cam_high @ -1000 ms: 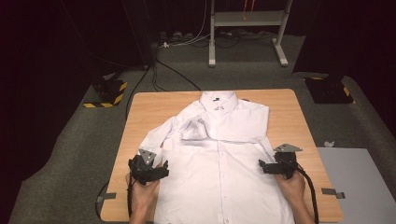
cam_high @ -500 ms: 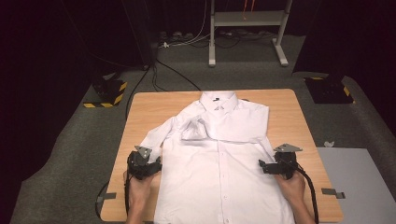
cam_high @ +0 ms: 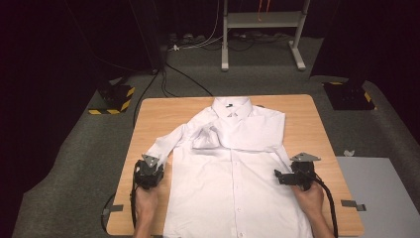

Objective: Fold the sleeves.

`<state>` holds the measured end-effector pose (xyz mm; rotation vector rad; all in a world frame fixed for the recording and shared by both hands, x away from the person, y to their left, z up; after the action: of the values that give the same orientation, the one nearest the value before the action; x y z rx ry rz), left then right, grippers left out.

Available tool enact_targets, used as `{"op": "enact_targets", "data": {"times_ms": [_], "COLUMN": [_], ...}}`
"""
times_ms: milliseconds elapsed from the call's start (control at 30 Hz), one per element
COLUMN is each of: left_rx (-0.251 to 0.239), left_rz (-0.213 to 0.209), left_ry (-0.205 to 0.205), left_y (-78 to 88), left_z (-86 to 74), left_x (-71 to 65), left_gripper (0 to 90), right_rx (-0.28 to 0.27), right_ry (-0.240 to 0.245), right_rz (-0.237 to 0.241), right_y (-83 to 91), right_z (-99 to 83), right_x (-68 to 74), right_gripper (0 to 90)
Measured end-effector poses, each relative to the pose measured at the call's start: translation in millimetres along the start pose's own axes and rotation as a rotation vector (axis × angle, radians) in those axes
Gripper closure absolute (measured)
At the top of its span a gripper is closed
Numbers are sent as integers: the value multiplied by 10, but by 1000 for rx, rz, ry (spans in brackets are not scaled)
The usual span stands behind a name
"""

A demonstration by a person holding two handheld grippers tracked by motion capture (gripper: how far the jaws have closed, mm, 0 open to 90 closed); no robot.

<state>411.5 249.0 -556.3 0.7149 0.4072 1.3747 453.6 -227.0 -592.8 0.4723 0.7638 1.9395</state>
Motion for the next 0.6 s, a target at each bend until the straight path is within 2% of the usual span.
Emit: {"op": "enact_targets", "data": {"times_ms": [167,300,500,600], "left_rx": [-11,-23,-51,-85], "left_rz": [-2,-15,-26,-34], "left_ry": [-10,0,24,55], "left_y": [32,48,100,169], "left_z": [15,19,64,134], "left_x": [29,53,117,193], "left_gripper": [829,843,848,848], "right_rx": [0,0,0,0], "right_ry": [0,0,0,0], "right_rz": [0,0,0,0], "right_y": [0,0,0,0], "right_z": [0,0,0,0], "right_x": [0,0,0,0], "right_gripper": [75,75,75,75]}}
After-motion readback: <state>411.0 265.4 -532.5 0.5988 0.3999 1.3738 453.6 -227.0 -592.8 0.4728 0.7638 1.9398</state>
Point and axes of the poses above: each handheld gripper's, and its own axes: y roughly backward along the jaws, z roughly out of its top, x roughly to its left, the point moved 7 cm from there along -y, roughly forward along the jaws, and after that the axes turned 1 degree about -y, right-handed, at the moved point
